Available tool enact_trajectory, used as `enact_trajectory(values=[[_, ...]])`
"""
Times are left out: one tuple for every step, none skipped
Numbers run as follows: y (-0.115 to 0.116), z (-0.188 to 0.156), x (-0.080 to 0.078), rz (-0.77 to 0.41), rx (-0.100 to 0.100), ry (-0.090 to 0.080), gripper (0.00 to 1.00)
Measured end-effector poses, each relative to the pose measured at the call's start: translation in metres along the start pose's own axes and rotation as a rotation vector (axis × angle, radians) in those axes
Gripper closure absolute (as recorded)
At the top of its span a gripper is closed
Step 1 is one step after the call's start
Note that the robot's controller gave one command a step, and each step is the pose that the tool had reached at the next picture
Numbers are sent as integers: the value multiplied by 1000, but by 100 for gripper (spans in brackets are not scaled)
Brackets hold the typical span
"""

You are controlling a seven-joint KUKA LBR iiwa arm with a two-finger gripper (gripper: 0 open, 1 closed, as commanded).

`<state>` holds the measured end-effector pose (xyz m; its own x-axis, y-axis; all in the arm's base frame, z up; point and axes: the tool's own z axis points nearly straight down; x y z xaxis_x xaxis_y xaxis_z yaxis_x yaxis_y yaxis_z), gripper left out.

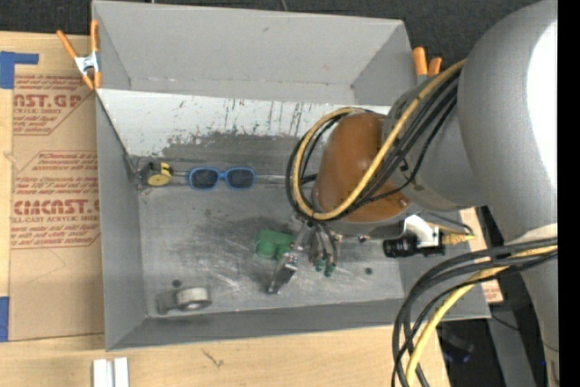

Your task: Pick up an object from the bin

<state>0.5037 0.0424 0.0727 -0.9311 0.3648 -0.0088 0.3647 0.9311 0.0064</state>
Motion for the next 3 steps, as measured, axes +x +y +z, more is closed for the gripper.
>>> enact_trajectory(values=[[1,-3,-1,0,-1,-1,100],[2,-32,-2,-1,5,7,100],[3,-89,-3,-2,4,4,100]])
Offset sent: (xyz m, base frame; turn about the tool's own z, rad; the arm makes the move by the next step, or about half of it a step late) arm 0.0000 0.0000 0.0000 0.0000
